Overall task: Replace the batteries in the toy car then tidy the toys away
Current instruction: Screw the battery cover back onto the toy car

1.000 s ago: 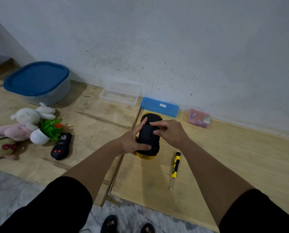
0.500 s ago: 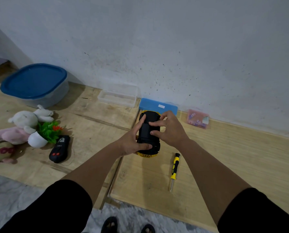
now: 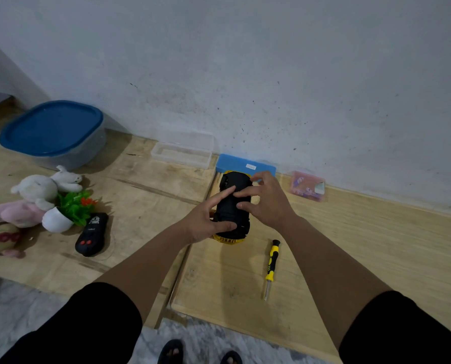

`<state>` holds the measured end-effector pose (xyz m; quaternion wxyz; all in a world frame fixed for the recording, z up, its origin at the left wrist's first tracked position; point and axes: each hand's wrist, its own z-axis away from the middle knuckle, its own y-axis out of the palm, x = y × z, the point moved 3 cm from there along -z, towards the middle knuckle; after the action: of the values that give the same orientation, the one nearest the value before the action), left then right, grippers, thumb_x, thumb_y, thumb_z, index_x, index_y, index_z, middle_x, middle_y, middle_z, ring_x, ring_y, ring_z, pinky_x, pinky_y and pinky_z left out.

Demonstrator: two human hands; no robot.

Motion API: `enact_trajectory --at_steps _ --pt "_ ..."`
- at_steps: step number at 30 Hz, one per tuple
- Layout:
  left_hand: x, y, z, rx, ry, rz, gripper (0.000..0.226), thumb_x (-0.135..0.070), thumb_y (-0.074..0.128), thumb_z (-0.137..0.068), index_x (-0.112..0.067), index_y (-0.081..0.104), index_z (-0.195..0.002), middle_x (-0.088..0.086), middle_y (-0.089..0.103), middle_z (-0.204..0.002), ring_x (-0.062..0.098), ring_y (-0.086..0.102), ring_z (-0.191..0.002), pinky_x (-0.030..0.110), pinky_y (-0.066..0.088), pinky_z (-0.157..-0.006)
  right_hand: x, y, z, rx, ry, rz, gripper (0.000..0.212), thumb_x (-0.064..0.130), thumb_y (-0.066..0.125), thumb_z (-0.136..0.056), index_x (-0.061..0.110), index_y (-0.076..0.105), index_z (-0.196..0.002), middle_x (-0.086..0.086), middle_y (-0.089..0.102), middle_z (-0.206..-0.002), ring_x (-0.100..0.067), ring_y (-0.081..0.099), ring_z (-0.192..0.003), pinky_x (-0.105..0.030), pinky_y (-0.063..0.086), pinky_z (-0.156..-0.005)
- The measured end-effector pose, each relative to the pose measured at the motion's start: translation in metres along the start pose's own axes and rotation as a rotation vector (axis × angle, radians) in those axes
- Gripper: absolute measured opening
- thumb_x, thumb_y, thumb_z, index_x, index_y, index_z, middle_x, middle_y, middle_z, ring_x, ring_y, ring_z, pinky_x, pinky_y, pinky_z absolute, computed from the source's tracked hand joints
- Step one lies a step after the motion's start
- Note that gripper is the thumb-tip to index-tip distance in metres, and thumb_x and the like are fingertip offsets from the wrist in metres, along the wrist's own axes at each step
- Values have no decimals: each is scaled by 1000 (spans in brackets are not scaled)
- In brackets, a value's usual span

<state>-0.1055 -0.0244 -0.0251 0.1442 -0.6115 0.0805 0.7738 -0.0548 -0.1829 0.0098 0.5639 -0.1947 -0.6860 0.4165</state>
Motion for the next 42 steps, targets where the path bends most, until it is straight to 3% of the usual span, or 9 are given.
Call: enact_trajectory --at_steps 4,8,12,19,22,27,31,36,42 --pt "-8 -3 -1 -31 -27 61 73 -12 73 -81 -60 41 -126 -7 46 -139 18 57 -117 44 54 -91 -2 2 0 36 112 -234 32 26 65 -87 31 63 -118 -4 28 -151 -20 23 -141 -36 26 -112" --pt "-12 -6 0 -21 -48 62 69 -17 71 -83 -63 40 -123 -7 47 -138 20 59 -114 46 55 -88 0 6 5 133 165 -533 37 17 60 -90 28 58 -125 -6 58 -128 -26 59 -112 -47 52 -91" --pt "-13 1 1 -59 -53 47 51 -30 59 -92 -55 37 -130 -8 45 -139 17 56 -116 34 57 -81 -3 9 9 106 220 -608 37 10 63 -87 24 62 -122 -8 62 -121 -27 62 -105 -48 54 -88" --pt "-5 12 -3 -66 -1 -63 52 -19 60 -92 -53 40 -127 -5 48 -139 14 56 -116 24 53 -88 -16 7 25 161 258 -552 39 17 63 -88 30 59 -125 -2 64 -110 -16 65 -79 -28 53 -72" --pt "2 12 -6 -66 -19 -122 55 -20 61 -91 -50 39 -133 -4 50 -137 13 56 -116 21 51 -90 -30 7 36 132 323 -550 41 28 64 -88 38 55 -126 3 61 -115 -19 66 -84 -21 46 -69" --pt "21 15 -9 -88 -66 -170 57 -18 61 -92 -47 39 -136 -6 47 -136 14 54 -116 28 48 -96 -66 17 65 -71 405 -240 50 33 61 -88 35 45 -135 -6 47 -102 -12 47 -92 -21 31 -79" --pt "38 21 -9 -94 -112 -170 57 -19 61 -91 -50 40 -135 -7 47 -134 14 54 -115 29 48 -96 -91 41 86 -35 509 -182 58 35 65 -85 34 43 -139 -12 46 -89 -20 49 -81 -26 40 -80" --pt "47 30 -11 -97 -122 -185 58 -17 61 -91 -47 40 -136 -11 47 -130 10 54 -111 18 49 -87 -94 54 96 66 508 -129 63 33 65 -85 32 37 -142 -8 57 -131 -25 49 -121 -32 39 -98" --pt "49 28 -12 -101 -141 -177 58 -17 60 -92 -44 38 -138 -8 48 -131 12 55 -112 22 49 -90 -89 49 96 18 565 -115 77 21 62 -87 33 18 -148 -8 68 -103 -25 61 -92 -34 49 -87"
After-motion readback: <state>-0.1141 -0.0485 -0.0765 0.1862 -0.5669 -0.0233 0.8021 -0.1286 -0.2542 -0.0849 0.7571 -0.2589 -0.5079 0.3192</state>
